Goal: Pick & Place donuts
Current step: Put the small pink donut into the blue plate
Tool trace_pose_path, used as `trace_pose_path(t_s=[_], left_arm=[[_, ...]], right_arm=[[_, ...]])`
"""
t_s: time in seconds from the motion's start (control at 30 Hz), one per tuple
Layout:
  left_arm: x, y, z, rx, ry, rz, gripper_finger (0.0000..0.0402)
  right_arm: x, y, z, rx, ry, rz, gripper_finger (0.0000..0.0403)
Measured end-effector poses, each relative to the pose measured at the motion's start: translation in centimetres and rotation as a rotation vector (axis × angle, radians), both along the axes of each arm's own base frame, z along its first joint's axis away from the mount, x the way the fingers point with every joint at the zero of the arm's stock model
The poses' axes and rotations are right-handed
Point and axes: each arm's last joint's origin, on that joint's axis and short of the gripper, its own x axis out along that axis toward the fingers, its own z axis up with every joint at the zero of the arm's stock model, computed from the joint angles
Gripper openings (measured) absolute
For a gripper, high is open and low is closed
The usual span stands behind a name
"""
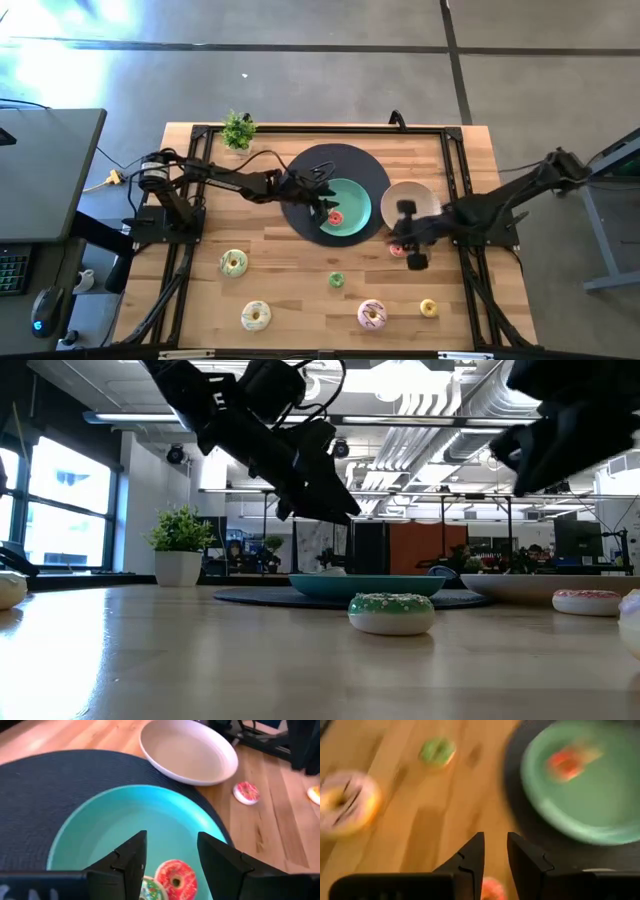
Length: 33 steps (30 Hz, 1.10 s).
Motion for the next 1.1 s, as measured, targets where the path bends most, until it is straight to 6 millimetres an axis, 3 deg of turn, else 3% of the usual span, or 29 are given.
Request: trace_pose_path(t_s=[0.23,0.47,0.8,1.1], left_arm=[[0.1,-1.1,0.0,0.020,0.002,-0.043,0.0174],[0.1,-1.7,0.0,0.018,0.002,-0.063,0.0174],[0.2,-2.3,0.0,0.000,0.000,-0.093,0.0174],[0.2,-2.3,0.0,-0.004,0.000,-0.098,0.0174]], right_arm=[[3.5,1.7,-2.4,-0.071,0.366,0.114,0.0080],[4.5,2.1,-3.0,-0.171,0.623,0.157,0.0095],[5.0,1.5,-4.0,-0.376,0.622,0.198,0.0156],[5.0,1.1,-4.3,-0.331,0.639,0.199,0.0139]])
